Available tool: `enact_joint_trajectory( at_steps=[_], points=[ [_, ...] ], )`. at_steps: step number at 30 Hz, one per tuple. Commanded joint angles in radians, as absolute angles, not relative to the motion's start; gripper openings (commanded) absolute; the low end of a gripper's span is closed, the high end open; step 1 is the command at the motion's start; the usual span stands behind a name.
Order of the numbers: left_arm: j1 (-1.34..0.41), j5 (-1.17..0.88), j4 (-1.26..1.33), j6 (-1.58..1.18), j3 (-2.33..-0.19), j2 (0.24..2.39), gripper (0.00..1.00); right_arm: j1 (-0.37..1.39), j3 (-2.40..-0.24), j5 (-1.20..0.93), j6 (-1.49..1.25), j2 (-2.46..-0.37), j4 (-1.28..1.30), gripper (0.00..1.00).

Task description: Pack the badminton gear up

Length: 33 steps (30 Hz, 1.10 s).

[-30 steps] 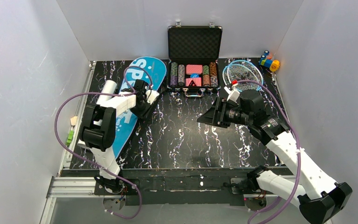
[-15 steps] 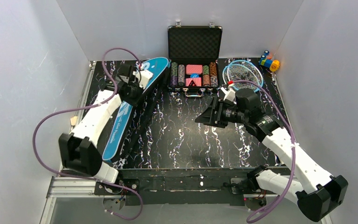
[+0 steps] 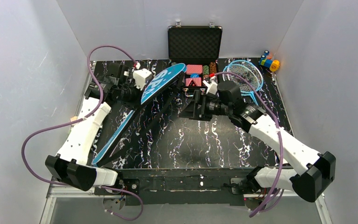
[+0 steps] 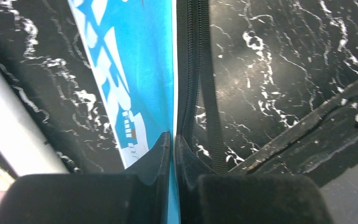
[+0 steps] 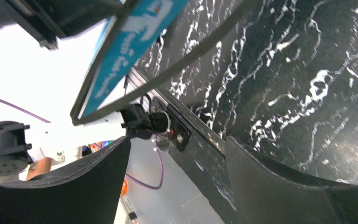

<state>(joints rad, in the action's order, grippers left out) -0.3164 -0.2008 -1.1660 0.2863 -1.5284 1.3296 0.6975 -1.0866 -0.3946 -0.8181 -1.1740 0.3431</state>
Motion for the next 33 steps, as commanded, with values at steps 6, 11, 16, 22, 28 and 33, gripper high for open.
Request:
enact_joint_trajectory(
  at_steps=[6,11,16,22,28,33],
  points=[
    [-0.363,-0.339,-1.156,0.234,-1.456,1.289,0.00,0.745,-1.235,-0.295,-0.912,-1.434,0.147,0.75],
    [-0.368,-0.340,-1.153,0.240,-1.428,1.268,0.00,0.748,-1.311,-0.264,-0.946,-1.568,0.094,0.68],
    [-0.368,-0.339,-1.147,0.246,-1.412,1.259,0.00,0.749,-1.333,-0.245,-0.985,-1.645,0.040,0.64],
    [-0.370,-0.342,-1.146,0.251,-1.405,1.259,0.00,0.748,-1.328,-0.231,-1.014,-1.685,-0.018,0.63],
    [-0.370,-0.347,-1.150,0.253,-1.411,1.257,0.00,0.749,-1.350,-0.220,-1.016,-1.716,-0.027,0.62],
    [-0.370,-0.352,-1.154,0.256,-1.408,1.256,0.00,0.748,-1.342,-0.208,-1.029,-1.728,-0.043,0.60]
  ],
)
